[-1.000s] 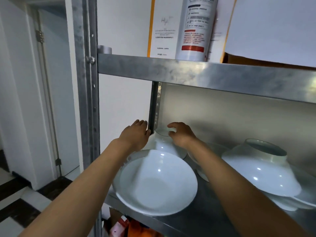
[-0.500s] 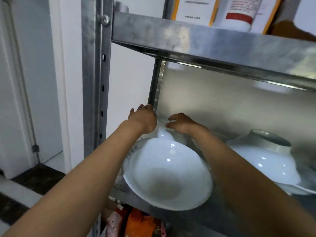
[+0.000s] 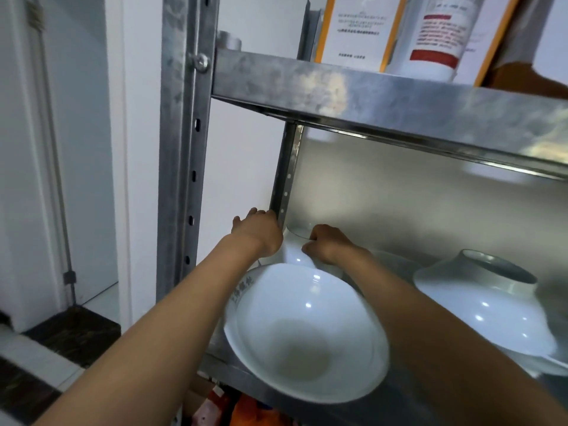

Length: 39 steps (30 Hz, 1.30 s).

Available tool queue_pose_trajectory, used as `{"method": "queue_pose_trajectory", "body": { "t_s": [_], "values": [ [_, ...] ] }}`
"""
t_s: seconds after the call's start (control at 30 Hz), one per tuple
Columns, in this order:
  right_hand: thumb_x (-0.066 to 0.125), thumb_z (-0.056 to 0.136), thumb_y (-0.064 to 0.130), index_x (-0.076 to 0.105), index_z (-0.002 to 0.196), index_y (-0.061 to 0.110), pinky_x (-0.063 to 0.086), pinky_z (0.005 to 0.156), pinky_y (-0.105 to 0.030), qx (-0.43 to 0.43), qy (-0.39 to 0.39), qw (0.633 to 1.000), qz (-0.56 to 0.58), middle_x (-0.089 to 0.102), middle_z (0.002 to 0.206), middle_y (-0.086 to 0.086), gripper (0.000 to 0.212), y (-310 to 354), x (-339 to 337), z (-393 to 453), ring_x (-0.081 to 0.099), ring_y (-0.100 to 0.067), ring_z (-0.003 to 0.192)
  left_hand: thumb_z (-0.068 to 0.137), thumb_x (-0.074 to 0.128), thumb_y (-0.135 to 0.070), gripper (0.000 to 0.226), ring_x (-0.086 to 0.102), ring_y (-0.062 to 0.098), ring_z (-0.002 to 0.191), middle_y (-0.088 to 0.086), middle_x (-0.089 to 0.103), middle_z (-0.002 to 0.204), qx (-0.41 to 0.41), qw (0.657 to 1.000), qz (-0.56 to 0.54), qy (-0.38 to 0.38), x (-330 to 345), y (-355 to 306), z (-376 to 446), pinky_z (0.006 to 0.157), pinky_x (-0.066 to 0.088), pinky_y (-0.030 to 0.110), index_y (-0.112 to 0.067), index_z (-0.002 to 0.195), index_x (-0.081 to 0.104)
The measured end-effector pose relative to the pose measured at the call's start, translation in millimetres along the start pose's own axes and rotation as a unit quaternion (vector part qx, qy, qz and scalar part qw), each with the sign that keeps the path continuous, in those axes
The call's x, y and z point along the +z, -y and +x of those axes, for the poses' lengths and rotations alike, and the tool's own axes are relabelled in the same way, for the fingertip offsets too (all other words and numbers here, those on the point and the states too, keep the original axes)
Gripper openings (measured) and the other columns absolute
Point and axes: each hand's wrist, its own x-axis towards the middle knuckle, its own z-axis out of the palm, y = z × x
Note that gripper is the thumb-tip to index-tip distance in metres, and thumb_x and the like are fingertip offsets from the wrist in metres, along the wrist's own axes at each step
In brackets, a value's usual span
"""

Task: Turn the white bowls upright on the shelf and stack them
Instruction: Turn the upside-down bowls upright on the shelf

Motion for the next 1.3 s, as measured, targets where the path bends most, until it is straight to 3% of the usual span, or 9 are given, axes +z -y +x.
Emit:
{"method": "queue_pose_trajectory", "body": {
  "t_s": [0.1, 0.27, 0.4, 0.53, 0.63, 0.9, 1.03, 1.2, 1.3],
  "values": [
    [0.068, 0.074, 0.031, 0.062, 0.069, 0.009, 0.042, 0.057, -0.028, -0.004, 0.001, 1.0, 0.006, 0.061, 0.073, -0.005, 0.024, -2.7, -9.4, 0.8, 0.061, -0.024, 0.076, 0.095, 0.033, -0.018, 0.009, 0.038, 0.026, 0.117, 0.01, 0.053, 0.114, -0.003, 0.999, -0.042, -0.019, -4.4, -0.1, -4.3, 0.098, 0.034, 0.044, -0.013, 0.094, 0.04],
    [0.07, 0.076, 0.029, 0.07, 0.085, 0.0, 0.051, 0.07, -0.033, -0.026, -0.057, 0.995, 0.073, 0.07, 0.091, -0.015, 0.03, -3.3, -13.8, -0.6, 0.066, -0.025, 0.086, 0.097, 0.031, -0.021, 0.018, 0.04, 0.025, 0.092, 0.012, 0.051, 0.106, -0.026, 0.991, -0.133, -0.022, -8.6, 2.0, -6.6, 0.084, 0.039, 0.037, -0.01, 0.087, 0.041],
    [0.074, 0.076, 0.03, 0.071, 0.084, 0.001, 0.047, 0.063, -0.027, -0.016, -0.088, 0.982, 0.165, 0.065, 0.074, -0.007, 0.03, 2.0, -26.1, -5.8, 0.058, -0.017, 0.064, 0.1, 0.032, -0.032, 0.041, 0.049, 0.034, 0.115, 0.018, 0.052, 0.129, -0.053, 0.964, -0.259, -0.031, -15.1, -0.9, -13.2, 0.091, 0.039, 0.035, -0.003, 0.126, 0.046],
    [0.076, 0.074, 0.027, 0.072, 0.08, -0.002, 0.055, 0.071, -0.038, 0.019, -0.127, 0.956, 0.262, 0.065, 0.068, -0.008, 0.03, -2.5, -41.1, -7.0, 0.061, -0.023, 0.064, 0.1, 0.033, -0.032, 0.048, 0.038, 0.031, 0.132, 0.018, 0.038, 0.145, -0.034, 0.949, -0.297, -0.101, -19.1, -11.3, -21.8, 0.1, 0.032, 0.033, 0.0, 0.137, 0.034],
    [0.076, 0.074, 0.021, 0.068, 0.084, -0.003, 0.058, 0.073, -0.04, 0.067, -0.133, 0.908, 0.392, 0.064, 0.081, -0.015, 0.028, -6.3, -46.8, -12.9, 0.063, -0.025, 0.072, 0.1, 0.035, -0.032, 0.047, 0.043, 0.029, 0.127, 0.016, 0.043, 0.141, -0.026, 0.93, -0.348, -0.113, -26.2, -20.0, -24.8, 0.087, 0.032, 0.028, -0.001, 0.136, 0.035],
    [0.06, 0.093, 0.012, 0.051, 0.121, 0.003, 0.058, 0.073, -0.047, 0.094, -0.016, 0.693, 0.715, 0.051, 0.123, -0.011, 0.031, -3.3, -56.0, -38.1, 0.058, -0.038, 0.095, 0.094, 0.05, -0.04, 0.046, 0.053, 0.025, 0.113, 0.008, 0.055, 0.128, -0.004, 0.905, -0.424, -0.032, -26.5, -27.7, -29.9, 0.08, 0.04, 0.028, -0.01, 0.128, 0.049],
    [0.058, 0.094, 0.017, 0.046, 0.117, -0.001, 0.049, 0.095, -0.053, 0.131, 0.047, 0.589, 0.796, 0.047, 0.121, -0.03, 0.032, 2.2, -62.2, -49.3, 0.041, -0.059, 0.122, 0.091, 0.058, -0.036, 0.038, 0.058, 0.012, 0.095, 0.0, 0.062, 0.115, 0.051, 0.884, -0.464, 0.017, -33.4, -25.9, -42.8, 0.068, 0.042, 0.021, -0.018, 0.123, 0.056],
    [0.056, 0.094, 0.016, 0.047, 0.121, -0.001, 0.051, 0.09, -0.058, 0.116, 0.049, 0.567, 0.814, 0.043, 0.127, -0.026, 0.034, 5.5, -57.6, -56.6, 0.04, -0.064, 0.118, 0.086, 0.062, -0.011, 0.004, 0.05, 0.018, 0.072, 0.002, 0.056, 0.073, 0.104, 0.904, -0.408, -0.08, -34.9, -20.7, -44.9, 0.062, 0.037, 0.024, -0.011, 0.084, 0.066],
    [0.058, 0.093, 0.023, 0.051, 0.122, 0.002, 0.057, 0.077, -0.055, 0.128, 0.069, 0.573, 0.807, 0.047, 0.126, -0.035, 0.036, 4.1, -52.8, -60.4, 0.051, -0.058, 0.111, 0.085, 0.062, -0.009, 0.024, 0.044, 0.011, 0.058, -0.005, 0.048, 0.059, 0.107, 0.899, -0.394, -0.155, -37.1, -25.7, -45.8, 0.052, 0.031, 0.014, -0.018, 0.063, 0.057]
  ]
}}
